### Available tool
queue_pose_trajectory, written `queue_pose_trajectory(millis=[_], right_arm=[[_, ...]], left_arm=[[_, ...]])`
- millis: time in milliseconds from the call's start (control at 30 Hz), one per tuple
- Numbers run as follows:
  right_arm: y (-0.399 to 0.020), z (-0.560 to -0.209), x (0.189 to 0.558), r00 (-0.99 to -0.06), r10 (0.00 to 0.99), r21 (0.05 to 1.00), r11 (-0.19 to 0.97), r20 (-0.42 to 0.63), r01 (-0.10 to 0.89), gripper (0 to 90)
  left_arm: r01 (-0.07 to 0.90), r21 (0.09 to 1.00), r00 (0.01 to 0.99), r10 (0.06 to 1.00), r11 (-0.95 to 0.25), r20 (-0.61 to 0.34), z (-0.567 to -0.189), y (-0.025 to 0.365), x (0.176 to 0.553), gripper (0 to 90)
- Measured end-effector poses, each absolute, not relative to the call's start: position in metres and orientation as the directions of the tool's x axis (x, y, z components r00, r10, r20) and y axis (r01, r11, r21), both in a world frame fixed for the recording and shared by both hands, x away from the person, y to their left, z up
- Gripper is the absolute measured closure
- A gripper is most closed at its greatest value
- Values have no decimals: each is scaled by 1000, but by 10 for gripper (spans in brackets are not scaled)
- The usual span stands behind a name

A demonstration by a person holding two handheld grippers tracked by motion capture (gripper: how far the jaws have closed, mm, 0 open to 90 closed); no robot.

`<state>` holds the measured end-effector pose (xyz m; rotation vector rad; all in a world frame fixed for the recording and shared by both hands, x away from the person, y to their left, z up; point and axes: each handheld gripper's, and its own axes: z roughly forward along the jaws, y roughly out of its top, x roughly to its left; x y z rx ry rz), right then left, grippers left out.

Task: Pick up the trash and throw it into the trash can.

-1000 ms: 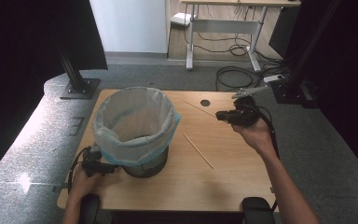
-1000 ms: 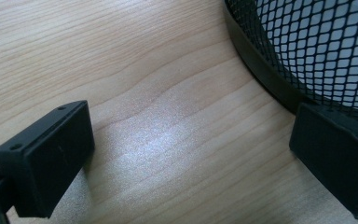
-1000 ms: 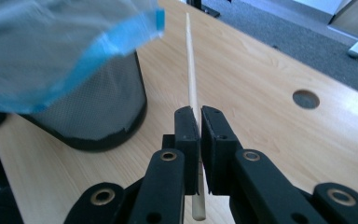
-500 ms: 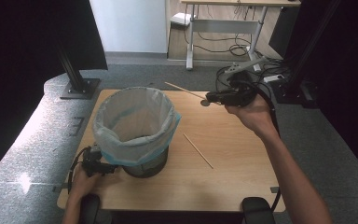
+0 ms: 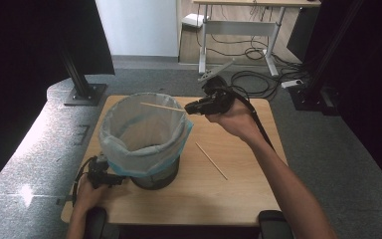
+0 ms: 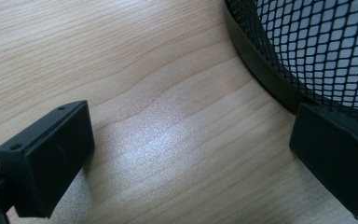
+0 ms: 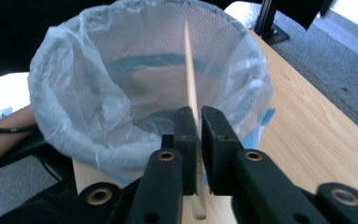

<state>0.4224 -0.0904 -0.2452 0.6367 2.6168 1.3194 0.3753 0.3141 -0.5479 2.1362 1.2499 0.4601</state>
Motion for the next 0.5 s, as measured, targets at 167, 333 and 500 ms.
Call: queue_pose_trajectory(millis=[167, 333, 500], right_arm=[[-94, -247, 427, -880, 475, 804, 521, 8, 288, 457], [-110, -249, 424, -860, 510, 820, 502, -25, 274, 340], [-126, -256, 422, -843, 537, 829, 484, -27, 281, 272]], left_arm=[[657, 660, 493, 870, -365, -9, -548, 314, 375, 0], [656, 660, 493, 870, -366, -9, -548, 314, 375, 0], [656, 660, 494, 870, -366, -9, -548, 314, 375, 0]])
